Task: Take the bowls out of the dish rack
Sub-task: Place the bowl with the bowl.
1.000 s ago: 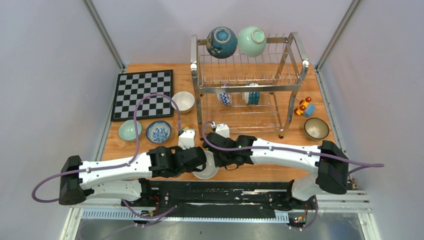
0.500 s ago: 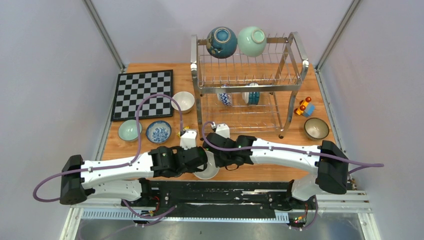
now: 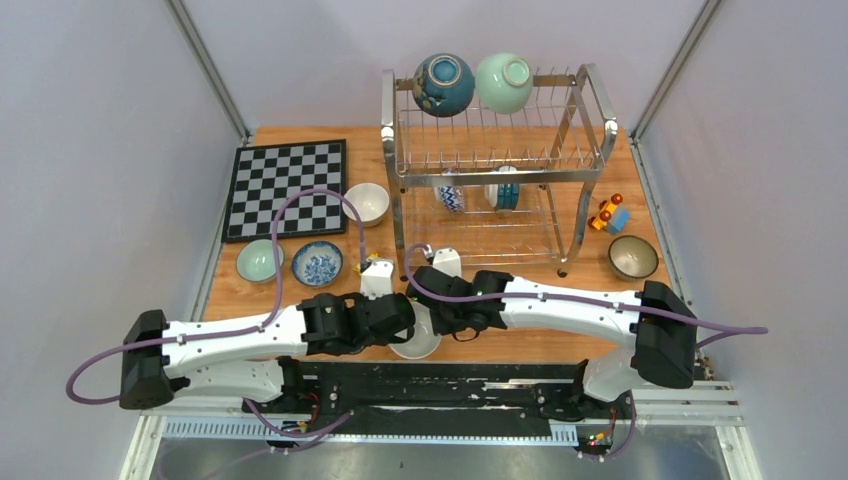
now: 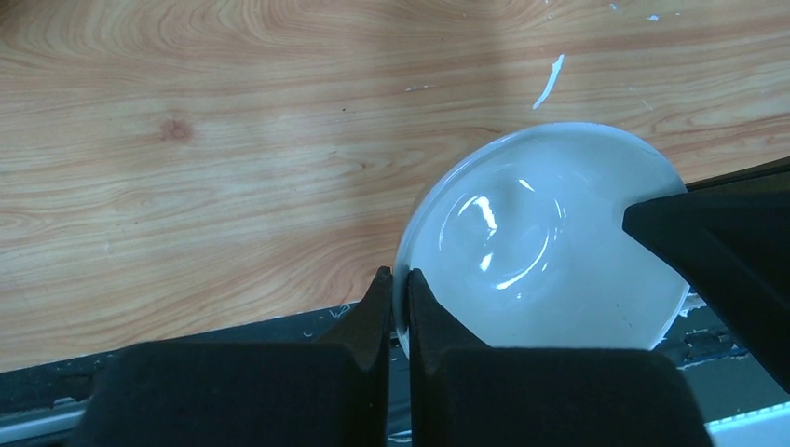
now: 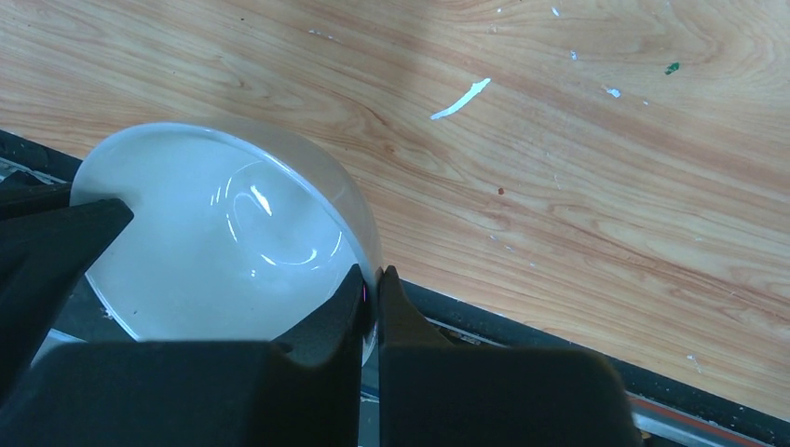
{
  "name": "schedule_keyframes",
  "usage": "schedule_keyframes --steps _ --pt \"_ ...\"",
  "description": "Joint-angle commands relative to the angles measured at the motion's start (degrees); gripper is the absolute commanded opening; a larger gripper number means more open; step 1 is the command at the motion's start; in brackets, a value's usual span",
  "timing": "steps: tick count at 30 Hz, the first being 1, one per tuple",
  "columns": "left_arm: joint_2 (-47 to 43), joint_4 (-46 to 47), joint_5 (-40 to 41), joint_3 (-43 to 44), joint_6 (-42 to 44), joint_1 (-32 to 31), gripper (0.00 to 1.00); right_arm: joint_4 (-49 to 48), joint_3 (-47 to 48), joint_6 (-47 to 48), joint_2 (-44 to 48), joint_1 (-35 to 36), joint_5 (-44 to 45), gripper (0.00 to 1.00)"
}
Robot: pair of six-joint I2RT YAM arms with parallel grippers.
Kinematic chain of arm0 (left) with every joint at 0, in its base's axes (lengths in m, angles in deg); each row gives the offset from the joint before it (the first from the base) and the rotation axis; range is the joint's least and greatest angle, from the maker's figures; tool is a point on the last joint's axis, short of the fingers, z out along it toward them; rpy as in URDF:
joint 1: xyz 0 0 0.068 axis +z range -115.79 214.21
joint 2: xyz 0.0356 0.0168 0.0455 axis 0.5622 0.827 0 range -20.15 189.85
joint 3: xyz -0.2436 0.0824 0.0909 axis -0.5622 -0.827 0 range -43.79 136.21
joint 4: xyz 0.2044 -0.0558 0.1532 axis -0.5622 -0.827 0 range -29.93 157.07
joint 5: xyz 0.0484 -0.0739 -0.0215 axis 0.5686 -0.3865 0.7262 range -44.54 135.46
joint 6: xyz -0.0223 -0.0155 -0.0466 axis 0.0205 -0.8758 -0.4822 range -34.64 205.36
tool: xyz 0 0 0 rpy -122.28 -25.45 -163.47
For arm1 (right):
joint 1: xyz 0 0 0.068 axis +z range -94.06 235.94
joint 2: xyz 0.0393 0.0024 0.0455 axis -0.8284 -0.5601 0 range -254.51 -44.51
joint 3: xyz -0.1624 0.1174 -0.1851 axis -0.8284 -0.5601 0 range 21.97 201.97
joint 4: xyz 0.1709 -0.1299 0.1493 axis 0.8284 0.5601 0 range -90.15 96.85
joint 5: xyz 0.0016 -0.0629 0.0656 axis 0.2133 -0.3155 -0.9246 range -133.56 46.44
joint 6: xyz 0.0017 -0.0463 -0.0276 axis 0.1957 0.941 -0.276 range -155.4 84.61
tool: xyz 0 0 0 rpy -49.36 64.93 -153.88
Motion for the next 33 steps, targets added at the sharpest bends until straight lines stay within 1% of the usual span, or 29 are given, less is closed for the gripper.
schedule_keyframes --steps 1,2,3,4,7,10,13,17,20,23,28,33 --pt "-1.4 2.7 -0.9 -1.0 0.3 -0.4 0.0 -3.7 2.2 0.6 1.8 -0.7 -0.4 0.0" --pt "-1.9 2.9 -0.6 -1.2 0.4 -0.4 0.0 -3.9 2.1 1.0 1.9 -0.6 -0.9 0.03" --pt "-2.2 3.1 -0.5 -1.3 0.5 -0.4 0.0 -4.4 2.1 1.7 2.0 -0.6 -1.5 0.08" --pt "-2.5 3.3 -0.4 -1.4 0.5 -0.4 0.0 -4.9 1.9 2.2 2.1 -0.6 -2.2 0.17" --pt "-3.4 3.7 -0.3 -1.7 0.2 -0.4 0.0 -6.1 1.3 2.8 2.7 -0.6 -3.3 0.32" --pt "-3.8 4.2 -0.4 -1.9 -0.2 -0.4 0.0 -6.4 1.0 3.0 2.9 -0.6 -3.6 0.41" --pt "-4.2 4.7 -0.5 -2.2 -0.5 -0.4 0.0 -6.6 0.8 3.3 3.0 -0.7 -4.0 0.46" --pt "-4.8 4.0 0.7 -2.0 -1.0 -0.4 0.0 -6.6 0.3 4.9 4.5 -0.7 -4.2 0.63" --pt "-5.8 2.6 2.5 -1.3 -1.1 -0.4 0.0 -6.2 -1.1 7.1 8.3 -0.6 -3.4 0.73" --pt "-6.6 1.3 3.8 -0.6 -0.7 -0.3 0.0 -4.7 -3.2 9.1 13.6 -0.7 -1.4 0.78" --pt "-6.9 0.7 4.7 -0.4 -0.3 -0.2 0.0 -3.8 -7.2 11.1 21.7 -0.6 0.3 0.78" --pt "-10.3 -1.2 7.4 0.6 -0.8 0.4 0.0 -3.9 -11.0 15.2 28.4 -0.6 1.1 0.77"
